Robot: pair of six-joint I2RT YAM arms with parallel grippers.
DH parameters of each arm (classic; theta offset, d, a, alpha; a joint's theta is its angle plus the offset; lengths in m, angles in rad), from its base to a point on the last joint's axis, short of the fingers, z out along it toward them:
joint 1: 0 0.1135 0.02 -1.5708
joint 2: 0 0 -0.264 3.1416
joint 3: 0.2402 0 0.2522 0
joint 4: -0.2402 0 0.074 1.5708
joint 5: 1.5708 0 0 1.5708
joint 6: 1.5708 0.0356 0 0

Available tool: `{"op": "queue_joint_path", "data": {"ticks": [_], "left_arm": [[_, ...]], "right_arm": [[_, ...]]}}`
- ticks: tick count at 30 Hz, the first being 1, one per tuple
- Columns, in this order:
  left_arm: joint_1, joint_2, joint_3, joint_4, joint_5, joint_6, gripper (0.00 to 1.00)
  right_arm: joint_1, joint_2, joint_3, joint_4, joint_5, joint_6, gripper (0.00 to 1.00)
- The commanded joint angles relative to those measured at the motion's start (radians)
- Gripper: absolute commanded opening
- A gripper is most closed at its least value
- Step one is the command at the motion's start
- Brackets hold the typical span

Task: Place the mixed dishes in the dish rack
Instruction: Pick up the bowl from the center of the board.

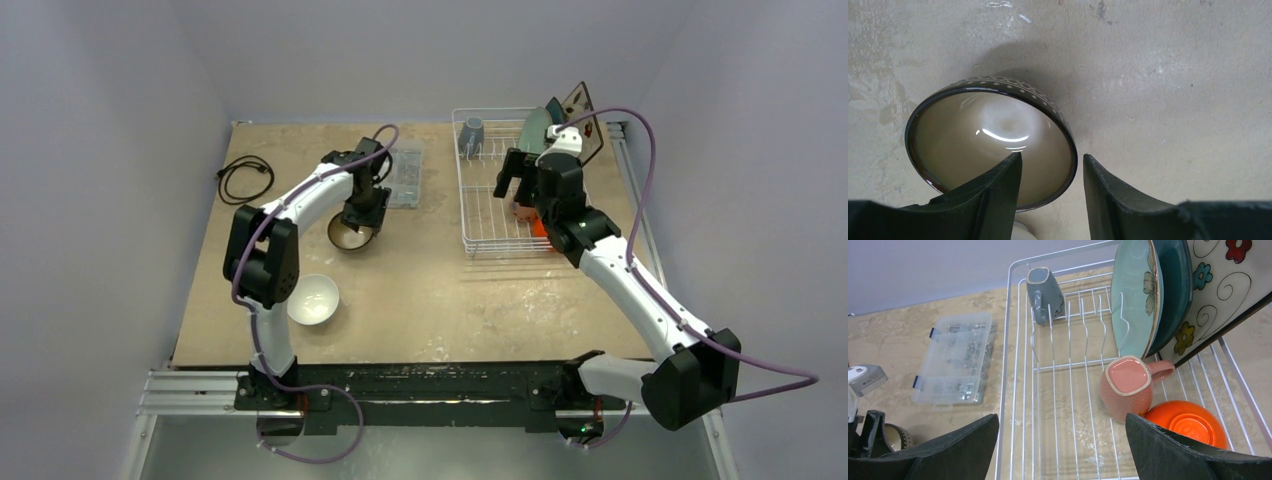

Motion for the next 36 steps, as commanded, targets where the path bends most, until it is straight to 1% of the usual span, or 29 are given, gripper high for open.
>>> {"op": "queue_joint_path", "data": {"ticks": [1, 6, 11, 13, 15, 17, 21, 23, 26, 28, 31, 33, 34, 36], "left_arm": [[-0.013, 0.045, 0.065, -0.021, -0.041, 0.03, 0.46], [-0.015, 0.088, 0.086, -0.034, -0.03, 0.039, 0.4], [-0.015, 0.108, 0.096, -0.043, -0.002, 0.04, 0.3], [-0.015, 0.113, 0.104, -0.053, 0.009, 0.042, 0.24], [-0.015, 0.114, 0.111, -0.067, 0.026, 0.043, 0.15], [-0.015, 0.108, 0.116, -0.081, 0.04, 0.044, 0.0], [-0.015, 0.054, 0.114, -0.093, 0.047, 0.036, 0.0], [-0.014, 0.003, 0.106, -0.091, 0.075, 0.028, 0.0], [-0.015, -0.115, 0.064, -0.056, 0.096, 0.018, 0.0], [-0.015, -0.202, 0.027, -0.016, 0.121, 0.018, 0.0], [-0.013, -0.359, -0.07, 0.106, 0.209, 0.02, 0.0], [-0.012, -0.449, -0.131, 0.195, 0.297, 0.014, 0.0], [-0.012, -0.49, -0.161, 0.247, 0.346, 0.006, 0.0], [-0.001, -0.561, -0.218, 0.347, 0.439, -0.036, 0.0]], "right_arm": [[0.005, -0.032, -0.014, 0.007, -0.023, 0.017, 0.99], [0.007, -0.032, -0.025, 0.005, -0.046, 0.027, 0.99], [0.007, -0.022, -0.005, -0.004, -0.071, 0.032, 0.99], [0.008, -0.015, 0.008, -0.016, -0.083, 0.037, 0.99], [0.011, -0.009, 0.016, -0.023, -0.091, 0.039, 0.99], [0.012, -0.005, 0.021, -0.024, -0.094, 0.035, 0.99], [0.013, 0.016, 0.052, -0.047, -0.114, 0.024, 0.99], [0.013, 0.036, 0.078, -0.071, -0.126, 0.025, 0.99], [0.013, 0.057, 0.082, -0.064, -0.123, 0.053, 0.99], [0.013, 0.058, 0.06, -0.014, -0.144, 0.075, 0.99], [0.013, 0.045, 0.019, 0.061, -0.222, 0.087, 0.99], [0.013, 0.04, 0.013, 0.088, -0.304, 0.087, 0.99], [0.013, 0.037, 0.01, 0.101, -0.367, 0.083, 0.99], [0.023, 0.02, -0.027, 0.194, -0.53, 0.071, 0.99]]}}
